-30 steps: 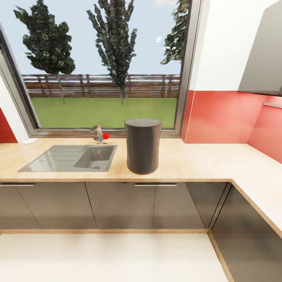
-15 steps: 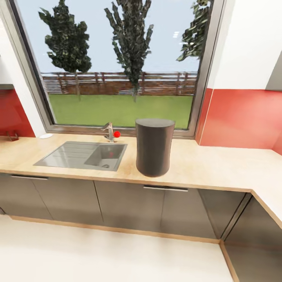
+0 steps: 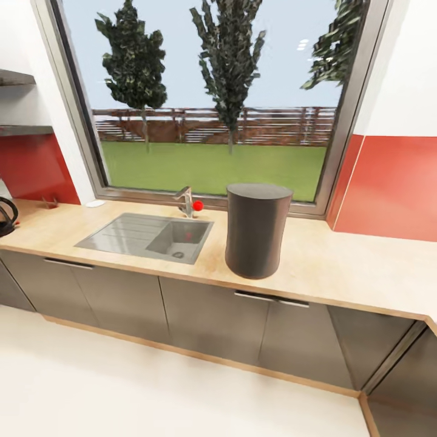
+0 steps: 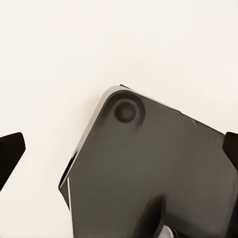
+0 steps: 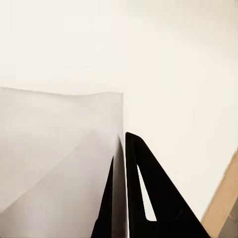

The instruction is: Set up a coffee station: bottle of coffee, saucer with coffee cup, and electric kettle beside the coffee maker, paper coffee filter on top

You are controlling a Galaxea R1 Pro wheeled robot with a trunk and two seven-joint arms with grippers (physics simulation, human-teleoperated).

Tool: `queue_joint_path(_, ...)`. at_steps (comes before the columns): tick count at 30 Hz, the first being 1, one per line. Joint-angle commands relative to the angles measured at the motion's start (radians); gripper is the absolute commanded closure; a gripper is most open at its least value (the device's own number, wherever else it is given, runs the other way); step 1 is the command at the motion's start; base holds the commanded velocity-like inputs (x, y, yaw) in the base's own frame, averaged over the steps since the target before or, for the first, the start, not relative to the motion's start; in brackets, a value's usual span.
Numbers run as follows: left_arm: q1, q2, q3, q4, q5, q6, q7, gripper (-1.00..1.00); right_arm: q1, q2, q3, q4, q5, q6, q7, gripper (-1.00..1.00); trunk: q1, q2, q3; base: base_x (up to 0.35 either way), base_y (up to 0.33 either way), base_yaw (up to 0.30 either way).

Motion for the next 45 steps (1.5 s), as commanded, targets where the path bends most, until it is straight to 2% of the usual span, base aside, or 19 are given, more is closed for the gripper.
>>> queue_joint_path(1, 0.000, 0.000, -0.002, -0.001, 0.011, -0.002, -0.007, -1.00, -0.001, -0.001, -0.008, 0.003, 0.000, -0.005, 0.005, 1.00, 0.001, -0.002, -0.003, 0.004, -0.024, 0.232)
queue_joint_path(36, 0.000, -0.003, 0.000, 0.002, 0.012, -0.002, -0.006, -1.00, -0.001, -0.005, -0.007, 0.003, 0.000, -0.006, 0.003, 1.00, 0.001, -0.002, -0.038, 0.000, -0.001, 0.233)
queue_joint_path(45, 0.000, -0.004, 0.000, 0.002, 0.012, -0.002, -0.006, -1.00, -0.001, -0.008, -0.007, 0.003, 0.002, -0.017, 0.003, 1.00, 0.001, -0.002, -0.031, 0.000, 0.000, 0.082)
